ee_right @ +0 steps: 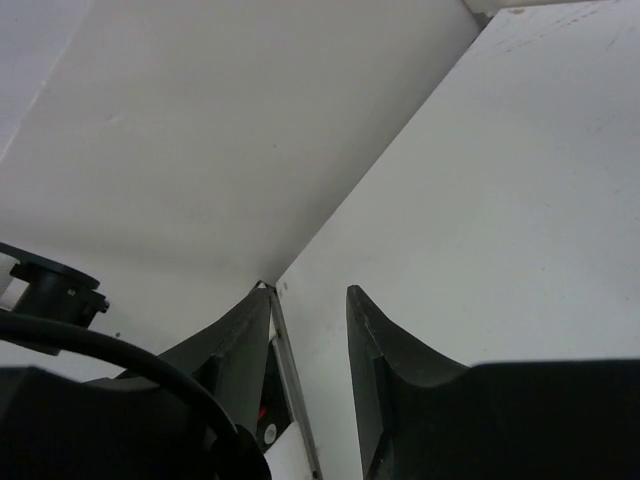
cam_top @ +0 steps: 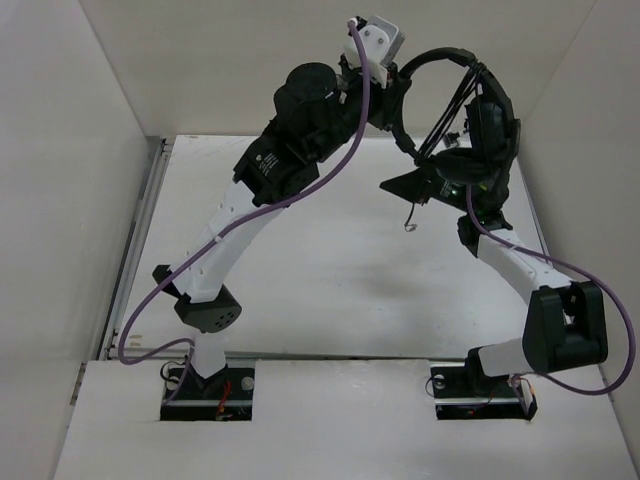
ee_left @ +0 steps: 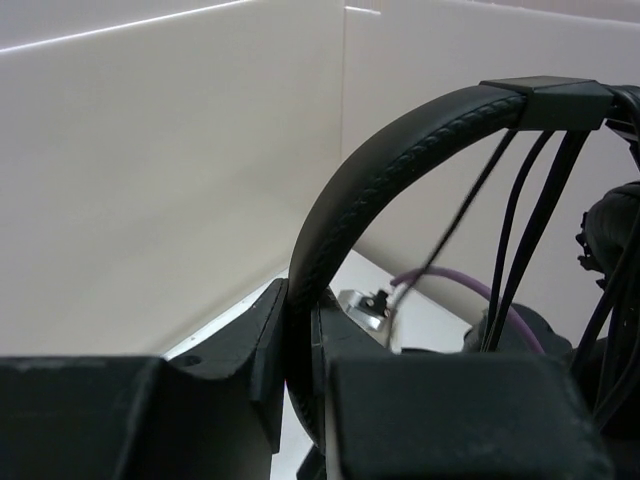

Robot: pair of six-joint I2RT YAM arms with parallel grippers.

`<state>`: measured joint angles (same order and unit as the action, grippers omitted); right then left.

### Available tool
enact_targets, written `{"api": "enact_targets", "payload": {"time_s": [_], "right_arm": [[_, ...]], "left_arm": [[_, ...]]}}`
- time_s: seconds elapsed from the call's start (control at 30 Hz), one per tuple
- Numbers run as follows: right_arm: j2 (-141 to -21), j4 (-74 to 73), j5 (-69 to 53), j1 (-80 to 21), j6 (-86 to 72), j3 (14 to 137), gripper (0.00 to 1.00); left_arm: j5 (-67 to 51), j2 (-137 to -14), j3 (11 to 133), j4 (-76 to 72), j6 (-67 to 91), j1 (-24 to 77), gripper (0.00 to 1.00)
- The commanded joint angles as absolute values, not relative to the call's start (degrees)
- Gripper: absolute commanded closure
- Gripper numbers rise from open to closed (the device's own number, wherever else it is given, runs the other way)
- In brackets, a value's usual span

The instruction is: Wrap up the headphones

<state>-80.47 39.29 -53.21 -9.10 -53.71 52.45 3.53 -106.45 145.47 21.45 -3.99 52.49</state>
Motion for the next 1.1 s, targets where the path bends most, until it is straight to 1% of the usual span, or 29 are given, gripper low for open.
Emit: {"api": "enact_targets", "payload": {"time_s": [0.0, 0.27, 0.5, 0.6, 0.67, 0.77, 0.8, 0.83, 0.9, 0.97, 1.07], "right_arm": [[-77.1, 45.7, -53.5, -9.9, -56.4, 50.4, 0.57], [-74.4, 45.0, -52.7, -10.0, -56.0, 46.7, 0.55], [-73.7, 44.7, -52.2, -10.8, -55.7, 45.4, 0.57], [-73.7, 45.0, -52.7, -11.6, -55.0, 45.4, 0.65], [-73.7, 44.5, -53.0, -12.3, -54.3, 45.5, 0.65], [-73.1, 43.9, -53.4, -13.6, -52.7, 45.5, 0.71], [-73.0, 43.4, -53.4, -13.9, -52.0, 45.5, 0.75], [-72.8, 43.0, -53.6, -14.2, -51.0, 45.7, 0.82], [-72.4, 41.3, -53.8, -14.5, -48.7, 46.5, 0.90], [-71.9, 38.9, -53.7, -14.5, -46.2, 47.7, 0.95], [-70.1, 32.6, -53.0, -14.9, -40.7, 49.9, 0.98]], "left_arm": [[5.7, -105.6, 150.4, 12.7, -2.9, 51.8, 0.99], [12.9, -106.9, 152.5, 7.7, -6.5, 50.4, 0.99], [17.3, -107.1, 153.0, 4.4, -8.7, 50.1, 0.99], [19.2, -107.5, 153.1, 3.3, -9.4, 49.9, 0.99], [20.9, -107.8, 153.2, 1.9, -10.3, 49.5, 0.99], [22.2, -108.2, 153.1, 1.0, -11.2, 49.1, 0.99], [22.5, -108.4, 153.1, 0.9, -11.3, 48.9, 0.99], [22.8, -108.5, 153.1, 0.8, -11.3, 48.6, 0.99], [23.0, -108.7, 153.1, 0.8, -11.2, 48.3, 0.99], [23.6, -109.0, 153.1, 0.5, -11.3, 47.9, 0.99], [25.9, -109.9, 153.0, -0.8, -12.5, 47.2, 0.99]]}}
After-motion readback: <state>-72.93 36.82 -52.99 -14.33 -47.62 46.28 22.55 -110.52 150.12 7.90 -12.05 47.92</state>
